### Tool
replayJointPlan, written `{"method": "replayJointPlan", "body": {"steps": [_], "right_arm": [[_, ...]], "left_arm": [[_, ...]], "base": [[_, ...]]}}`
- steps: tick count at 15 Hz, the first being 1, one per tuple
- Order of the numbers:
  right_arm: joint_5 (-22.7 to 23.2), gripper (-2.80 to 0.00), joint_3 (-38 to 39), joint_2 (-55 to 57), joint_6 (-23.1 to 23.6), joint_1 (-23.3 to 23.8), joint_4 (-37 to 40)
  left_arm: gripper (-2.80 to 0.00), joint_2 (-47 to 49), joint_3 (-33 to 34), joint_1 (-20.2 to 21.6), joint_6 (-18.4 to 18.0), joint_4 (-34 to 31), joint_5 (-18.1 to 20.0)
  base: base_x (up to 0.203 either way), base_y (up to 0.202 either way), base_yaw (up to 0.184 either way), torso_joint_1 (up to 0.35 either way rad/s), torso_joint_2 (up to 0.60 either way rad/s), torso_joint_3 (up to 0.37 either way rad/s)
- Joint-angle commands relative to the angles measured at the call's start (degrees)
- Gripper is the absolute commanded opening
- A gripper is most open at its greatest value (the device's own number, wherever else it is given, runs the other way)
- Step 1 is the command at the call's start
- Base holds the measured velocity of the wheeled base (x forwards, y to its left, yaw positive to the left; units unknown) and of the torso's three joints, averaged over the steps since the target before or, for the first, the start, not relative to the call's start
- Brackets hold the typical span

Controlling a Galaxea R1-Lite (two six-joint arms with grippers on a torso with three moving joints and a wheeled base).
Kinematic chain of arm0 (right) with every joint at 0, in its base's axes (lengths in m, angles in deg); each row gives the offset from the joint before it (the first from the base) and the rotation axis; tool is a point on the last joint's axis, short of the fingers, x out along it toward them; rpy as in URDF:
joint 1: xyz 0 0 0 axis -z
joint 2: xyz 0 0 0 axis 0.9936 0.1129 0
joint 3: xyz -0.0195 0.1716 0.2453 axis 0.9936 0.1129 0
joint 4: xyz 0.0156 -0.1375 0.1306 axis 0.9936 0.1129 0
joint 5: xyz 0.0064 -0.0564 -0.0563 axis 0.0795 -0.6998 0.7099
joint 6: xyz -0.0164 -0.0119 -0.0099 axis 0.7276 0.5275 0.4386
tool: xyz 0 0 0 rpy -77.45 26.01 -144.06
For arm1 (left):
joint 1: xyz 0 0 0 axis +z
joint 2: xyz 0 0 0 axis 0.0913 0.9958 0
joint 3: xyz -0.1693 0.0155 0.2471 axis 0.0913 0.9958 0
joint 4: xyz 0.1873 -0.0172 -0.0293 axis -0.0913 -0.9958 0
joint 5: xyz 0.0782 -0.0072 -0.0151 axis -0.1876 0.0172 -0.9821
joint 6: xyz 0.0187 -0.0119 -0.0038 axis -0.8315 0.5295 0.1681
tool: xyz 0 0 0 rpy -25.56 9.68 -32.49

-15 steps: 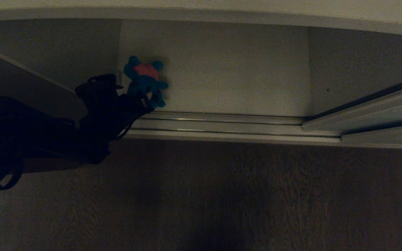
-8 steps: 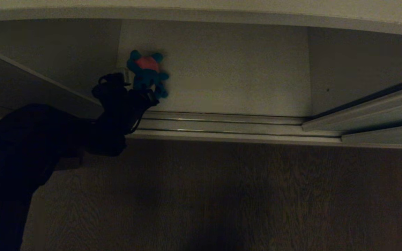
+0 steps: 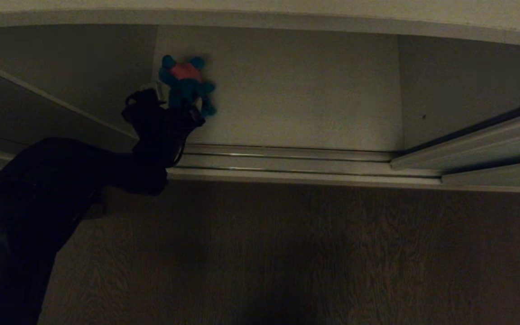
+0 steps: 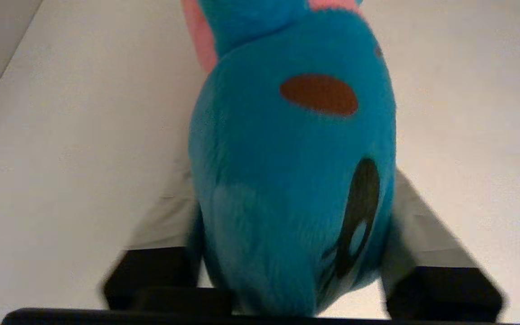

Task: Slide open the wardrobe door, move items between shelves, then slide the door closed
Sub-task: Place the blue doll on the lower shelf

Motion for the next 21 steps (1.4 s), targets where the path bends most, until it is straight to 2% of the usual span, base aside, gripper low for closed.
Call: {"method": "replayJointPlan", "body": {"steps": [1,8,11,16,19,21], "right_arm": [[0.03,-2.80,-0.04,-0.22,0.03,-0.06,-0.02],[0.03,-2.80,0.01,-0.20,0.03,-0.02,-0.01],[0.03,-2.80,0.02,-0.28,0.03,-0.02,-0.01],[0.03,-2.80,0.03,-0.25,0.03,-0.02,-0.02],[0.03,-2.80,-0.02,-0.20,0.08,-0.02,-0.08],[0.03,-2.80,-0.04,-0.29,0.03,-0.02,-0.01]], "left_arm": [[0.00,0.38,-1.43,-0.14,0.19,0.15,-0.03],[0.00,1.78,-2.06,-1.46,-0.13,0.37,-0.29],[0.00,-0.18,-0.33,-1.64,-0.33,0.91,-0.29],[0.00,-6.22,8.96,-1.64,-0.68,0.98,0.25],[0.00,-8.98,10.62,-1.63,-0.79,1.00,0.20],[0.00,-11.12,14.13,-1.67,-1.04,0.90,0.14]], "base": [[0.000,0.000,0.000,0.000,0.00,0.000],[0.000,0.000,0.000,0.000,0.00,0.000],[0.000,0.000,0.000,0.000,0.00,0.000],[0.000,0.000,0.000,0.000,0.00,0.000],[0.000,0.000,0.000,0.000,0.00,0.000],[0.000,0.000,0.000,0.000,0.00,0.000]]}}
